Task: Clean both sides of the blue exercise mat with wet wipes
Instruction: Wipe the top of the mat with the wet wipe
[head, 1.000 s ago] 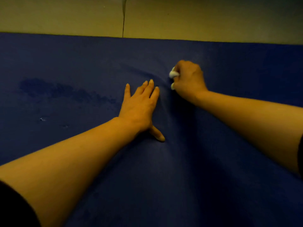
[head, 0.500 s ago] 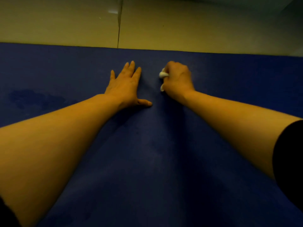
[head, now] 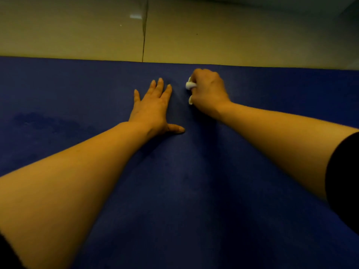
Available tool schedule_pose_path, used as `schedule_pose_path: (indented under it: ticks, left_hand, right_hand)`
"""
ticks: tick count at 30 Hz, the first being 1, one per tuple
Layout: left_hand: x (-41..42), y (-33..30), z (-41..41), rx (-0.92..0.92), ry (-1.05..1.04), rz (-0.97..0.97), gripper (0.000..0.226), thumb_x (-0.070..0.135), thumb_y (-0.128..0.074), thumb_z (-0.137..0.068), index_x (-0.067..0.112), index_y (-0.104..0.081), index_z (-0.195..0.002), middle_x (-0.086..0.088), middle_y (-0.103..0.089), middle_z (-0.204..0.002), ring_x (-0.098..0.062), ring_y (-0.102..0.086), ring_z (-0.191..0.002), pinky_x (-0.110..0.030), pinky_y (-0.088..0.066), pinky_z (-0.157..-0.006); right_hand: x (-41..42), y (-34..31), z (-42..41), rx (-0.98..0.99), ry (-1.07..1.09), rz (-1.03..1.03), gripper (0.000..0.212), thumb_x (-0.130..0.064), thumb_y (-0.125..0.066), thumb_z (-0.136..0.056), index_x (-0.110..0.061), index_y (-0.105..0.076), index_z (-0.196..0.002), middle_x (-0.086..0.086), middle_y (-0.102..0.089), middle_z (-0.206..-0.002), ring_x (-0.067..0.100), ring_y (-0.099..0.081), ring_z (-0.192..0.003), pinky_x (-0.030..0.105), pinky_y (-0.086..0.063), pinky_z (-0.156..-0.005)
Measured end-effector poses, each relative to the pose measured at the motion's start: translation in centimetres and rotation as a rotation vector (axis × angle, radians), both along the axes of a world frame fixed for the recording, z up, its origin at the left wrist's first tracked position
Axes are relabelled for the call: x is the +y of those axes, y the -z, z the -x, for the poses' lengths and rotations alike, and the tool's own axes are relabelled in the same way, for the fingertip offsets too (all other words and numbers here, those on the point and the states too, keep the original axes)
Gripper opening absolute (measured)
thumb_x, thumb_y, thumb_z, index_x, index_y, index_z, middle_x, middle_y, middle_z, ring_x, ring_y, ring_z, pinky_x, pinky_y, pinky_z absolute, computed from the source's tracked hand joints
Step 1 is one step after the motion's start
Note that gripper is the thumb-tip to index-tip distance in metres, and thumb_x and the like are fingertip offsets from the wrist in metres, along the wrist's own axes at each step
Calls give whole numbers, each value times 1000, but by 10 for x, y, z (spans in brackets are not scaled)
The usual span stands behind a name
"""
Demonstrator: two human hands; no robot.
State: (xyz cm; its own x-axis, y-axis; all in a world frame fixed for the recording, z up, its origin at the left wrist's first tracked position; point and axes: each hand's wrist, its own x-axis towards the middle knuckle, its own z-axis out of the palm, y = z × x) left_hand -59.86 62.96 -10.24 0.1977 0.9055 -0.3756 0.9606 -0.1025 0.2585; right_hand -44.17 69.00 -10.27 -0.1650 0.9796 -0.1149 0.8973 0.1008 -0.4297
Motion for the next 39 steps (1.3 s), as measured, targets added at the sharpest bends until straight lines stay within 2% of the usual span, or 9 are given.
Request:
schedule_pose_path:
  ticks: [2,8,12,15,18,22,31,35,39]
  left_hand:
    - [1,-1,0,-7,2,5,121,65,-69,-70,19,6,-154,-5,16,-161,-22,14,-148,-56,5,-117]
    - [3,-4,-3,24,-5,18,124,65,-71,-68,18,5,-154,-6,14,-161,-23,12,-148,-58,2,-117]
    - [4,-6,-6,52,-5,4,126,66,-73,-65,17,1,-155,-6,11,-162,-24,7,-149,-57,-3,-117]
    - [7,-10,2,36,23,-41,120,69,-71,-65,21,-8,-155,-4,0,-163,-24,-4,-149,-53,-10,-118]
    - [13,-15,29,-7,-25,-141,111,67,-70,-66,20,-21,-153,-6,-13,-161,-27,-16,-146,-48,-18,-118]
    - [7,-5,68,28,-160,-34,117,65,-69,-68,20,-4,-155,-5,8,-162,-26,7,-149,-54,-3,-118]
    - [9,0,64,-6,-207,-7,118,60,-73,-68,22,-4,-155,-4,11,-162,-26,11,-148,-59,1,-115]
    - [7,1,65,-20,-203,-15,117,60,-73,-68,22,-4,-155,-4,11,-162,-26,12,-148,-58,2,-115]
    - [9,2,63,2,-205,-8,117,61,-71,-70,22,-1,-155,-4,13,-162,-26,13,-148,-58,3,-115]
  right_hand:
    - [6,-2,-16,-2,-12,0,17,-7,-65,-77,-16,-56,-89,5,-62,-110,23,-58,-99,31,-48,-77]
    - [33,-7,-66,-127,461,-65,18,-11,-60,-87,-6,-60,-103,14,-62,-114,32,-58,-105,32,-44,-78]
    - [19,-4,3,-18,222,-91,19,-11,-55,-88,-6,-58,-107,12,-58,-118,29,-55,-107,25,-35,-71]
    - [20,-2,17,12,8,-55,16,-11,-57,-84,-9,-59,-100,10,-61,-113,26,-56,-103,27,-41,-73]
    - [40,-9,-27,-50,176,-61,13,-12,-57,-85,-8,-60,-98,13,-62,-111,29,-57,-102,30,-43,-77]
    - [52,-10,-63,-116,488,-35,14,-15,-62,-88,-8,-61,-100,15,-62,-114,31,-59,-105,32,-45,-81]
    - [46,-13,49,-31,10,-23,18,-10,-57,-88,-5,-60,-105,14,-60,-117,31,-55,-109,29,-44,-80]
    - [52,-15,4,-104,137,-1,22,-13,-68,-81,-7,-62,-102,13,-62,-113,30,-58,-104,32,-48,-83]
    - [48,-15,18,-133,293,-23,18,-9,-59,-89,-4,-61,-106,15,-61,-114,31,-58,-104,32,-45,-76]
